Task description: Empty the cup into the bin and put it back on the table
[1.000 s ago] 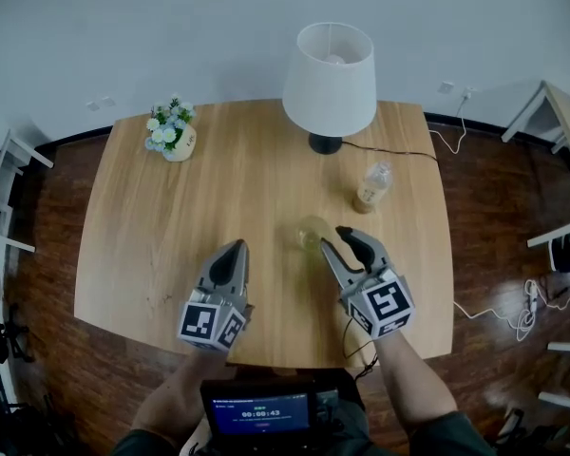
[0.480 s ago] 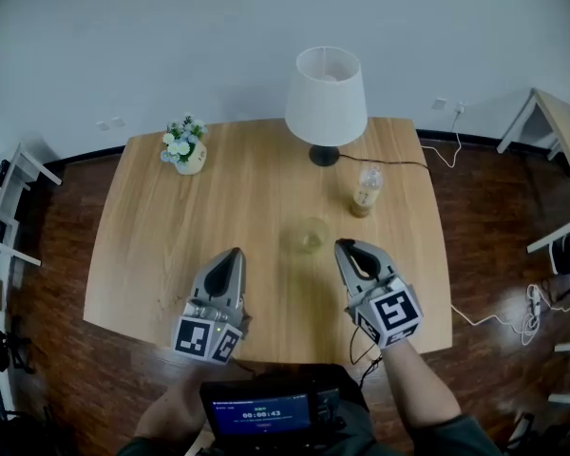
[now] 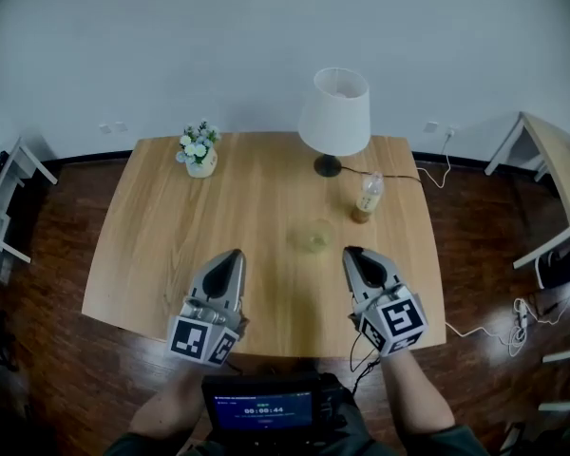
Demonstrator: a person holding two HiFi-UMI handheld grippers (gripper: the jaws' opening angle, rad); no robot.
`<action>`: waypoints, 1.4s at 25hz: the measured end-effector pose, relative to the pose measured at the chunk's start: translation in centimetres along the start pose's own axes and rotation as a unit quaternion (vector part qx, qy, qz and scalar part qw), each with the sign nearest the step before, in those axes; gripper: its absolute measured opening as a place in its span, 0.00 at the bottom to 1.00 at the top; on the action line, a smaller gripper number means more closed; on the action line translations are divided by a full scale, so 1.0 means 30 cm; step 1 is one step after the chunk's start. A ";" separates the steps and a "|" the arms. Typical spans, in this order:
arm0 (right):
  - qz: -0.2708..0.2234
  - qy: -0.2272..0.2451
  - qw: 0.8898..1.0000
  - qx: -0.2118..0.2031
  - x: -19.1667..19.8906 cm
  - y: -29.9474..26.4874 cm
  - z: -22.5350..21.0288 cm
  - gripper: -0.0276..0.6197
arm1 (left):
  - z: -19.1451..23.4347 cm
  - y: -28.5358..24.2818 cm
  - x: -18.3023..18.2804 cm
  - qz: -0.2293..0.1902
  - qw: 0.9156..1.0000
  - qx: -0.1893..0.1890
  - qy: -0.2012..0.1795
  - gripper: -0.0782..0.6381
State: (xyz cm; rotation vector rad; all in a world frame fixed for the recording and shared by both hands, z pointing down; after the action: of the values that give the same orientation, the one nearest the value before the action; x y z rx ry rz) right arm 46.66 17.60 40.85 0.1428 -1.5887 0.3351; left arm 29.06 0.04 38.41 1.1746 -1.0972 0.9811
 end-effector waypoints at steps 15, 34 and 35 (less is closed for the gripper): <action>0.004 -0.033 0.999 0.021 -0.074 0.090 0.101 0.04 | 0.025 0.117 -0.074 -0.015 1.000 -0.005 0.009 0.10; 0.004 -0.031 0.999 0.034 -0.091 0.157 0.131 0.04 | -0.003 0.154 -0.109 -0.035 0.999 0.000 -0.001 0.10; 0.004 -0.031 0.999 0.035 -0.091 0.162 0.134 0.04 | -0.006 0.155 -0.112 -0.035 0.999 0.002 -0.003 0.10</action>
State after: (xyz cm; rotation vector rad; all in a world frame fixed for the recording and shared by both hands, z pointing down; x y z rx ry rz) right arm 41.53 20.70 37.49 0.2011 -1.6398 0.3959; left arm 23.88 0.80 36.04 1.2120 -1.0523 0.9255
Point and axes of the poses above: the fingertips, and each gripper's own axes: y backward along the fingers, z to its left, x out of its underside, the point moved 6 cm from there along y, backward along the fingers, and after that the axes turned 3 degrees about x, right-handed, at the moved point
